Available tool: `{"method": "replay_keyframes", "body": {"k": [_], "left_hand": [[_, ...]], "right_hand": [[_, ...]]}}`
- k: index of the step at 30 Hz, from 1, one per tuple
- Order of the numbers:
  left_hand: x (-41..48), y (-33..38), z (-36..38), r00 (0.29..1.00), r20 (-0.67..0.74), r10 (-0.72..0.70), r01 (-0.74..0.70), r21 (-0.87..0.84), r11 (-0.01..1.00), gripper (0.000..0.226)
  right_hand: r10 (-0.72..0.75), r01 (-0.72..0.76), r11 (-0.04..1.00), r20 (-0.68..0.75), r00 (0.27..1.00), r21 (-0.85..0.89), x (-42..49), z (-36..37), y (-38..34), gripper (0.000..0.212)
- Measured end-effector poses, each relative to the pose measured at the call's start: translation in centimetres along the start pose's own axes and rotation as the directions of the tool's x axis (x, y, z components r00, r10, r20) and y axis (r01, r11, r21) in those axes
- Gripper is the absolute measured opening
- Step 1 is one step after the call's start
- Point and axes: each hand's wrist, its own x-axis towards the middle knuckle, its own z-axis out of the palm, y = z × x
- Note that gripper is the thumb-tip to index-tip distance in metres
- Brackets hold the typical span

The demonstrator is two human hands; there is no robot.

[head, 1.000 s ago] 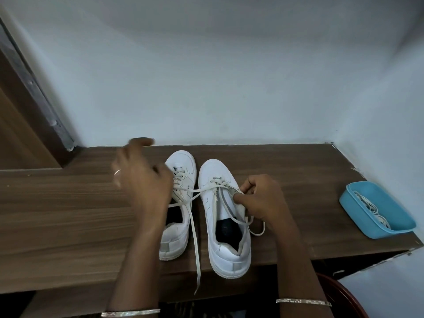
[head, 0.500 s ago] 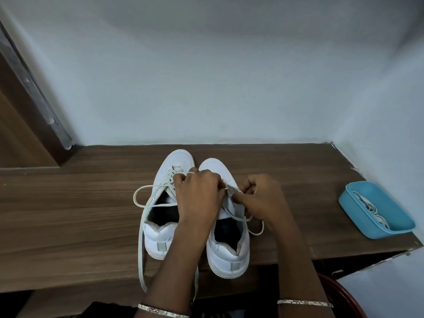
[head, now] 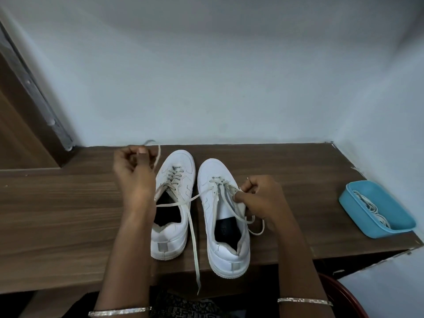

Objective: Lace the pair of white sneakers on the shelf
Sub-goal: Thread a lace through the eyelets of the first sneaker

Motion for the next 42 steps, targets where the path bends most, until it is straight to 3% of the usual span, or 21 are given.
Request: {"method": "replay_keyframes", "body": {"k": [3, 5, 7, 9, 11, 15, 17, 20, 22, 25, 28, 31, 35, 37, 40, 42], "left_hand": [[-0.2, -0.8, -0.2, 0.983, 0.184, -0.010, -0.047, 0.301, 0.952, 0.016], [-0.5, -1.1, 0.1, 0.929, 0.371, -0.004, -0.182, 0.465, 0.866, 0.013], [-1.3, -1.4, 0.9, 0.846, 0.532, 0.026, -0.394, 0.591, 0.704, 0.015], [-2.5, -1.8, 1.9, 0.791, 0.598, 0.130, -0.584, 0.673, 0.453, 0.026], [-3.6, -1.9, 2.8, 0.760, 0.620, 0.192, -0.646, 0.691, 0.323, 0.028], [-4.8, -2.1, 3.8, 0.716, 0.695, 0.063, -0.660, 0.645, 0.385, 0.024], [-5.2, -2.3, 3.8, 0.687, 0.727, -0.026, -0.678, 0.652, 0.340, 0.022], [-5.3, -2.6, 3.4, 0.698, 0.711, -0.088, -0.662, 0.687, 0.300, 0.017], [-5.0, -2.7, 3.0, 0.730, 0.673, -0.119, -0.604, 0.717, 0.347, 0.013], [-4.8, -2.9, 2.6, 0.756, 0.636, -0.156, -0.529, 0.734, 0.426, 0.013], [-4.8, -3.4, 2.6, 0.752, 0.645, -0.136, -0.546, 0.726, 0.418, 0.018], [-4.9, -3.8, 2.8, 0.754, 0.648, -0.110, -0.556, 0.718, 0.418, 0.028], [-5.1, -4.0, 3.2, 0.757, 0.645, -0.103, -0.551, 0.716, 0.429, 0.034], [-5.0, -3.9, 3.2, 0.762, 0.635, -0.126, -0.529, 0.723, 0.445, 0.024], [-4.8, -3.8, 3.0, 0.759, 0.636, -0.137, -0.517, 0.718, 0.467, 0.017], [-4.7, -4.0, 2.9, 0.759, 0.639, -0.126, -0.524, 0.714, 0.464, 0.020]], "right_hand": [[-0.005, 0.005, 1.000, -0.011, 1.000, -0.014, 0.1, 0.1, 0.1, 0.016], [-0.008, 0.008, 1.000, -0.007, 1.000, -0.008, 0.1, 0.1, 0.1, 0.015], [-0.024, 0.024, 1.000, 0.004, 1.000, -0.006, 0.0, 0.0, 0.1, 0.014], [-0.065, 0.065, 0.998, 0.028, 0.998, -0.017, -0.1, -0.1, -0.1, 0.017], [-0.136, 0.136, 0.991, 0.068, 0.988, 0.007, -0.1, -0.1, -0.4, 0.028], [-0.378, 0.391, 0.908, 0.106, 0.920, -0.149, 0.1, 1.3, -0.6, 0.033], [-0.422, 0.431, 0.873, 0.088, 0.902, -0.230, 0.0, 2.4, -0.5, 0.024], [-0.380, 0.371, 0.900, 0.004, 0.925, -0.229, 0.1, 3.5, -0.1, 0.017], [-0.323, 0.313, 0.942, -0.068, 0.944, -0.123, 0.3, 3.5, -0.2, 0.008], [-0.136, 0.164, 0.975, -0.182, 0.974, 0.149, 0.3, 2.9, -0.7, 0.019], [0.062, -0.001, 0.894, -0.121, 0.991, 0.448, 0.4, 1.6, -0.2, 0.023], [-0.053, 0.087, 0.933, -0.106, 0.993, 0.351, 0.8, 1.0, 0.4, 0.007], [-0.239, 0.238, 0.970, 0.020, 0.971, 0.056, 0.7, 2.9, 0.1, 0.026], [-0.288, 0.286, 0.951, -0.004, 0.958, -0.114, 0.5, 3.9, -0.1, 0.018], [-0.216, 0.215, 0.976, -0.121, 0.969, -0.023, 0.4, 3.7, -0.5, 0.005], [-0.081, 0.113, 0.967, -0.147, 0.986, 0.228, 0.1, 3.1, -1.0, 0.007]]}}
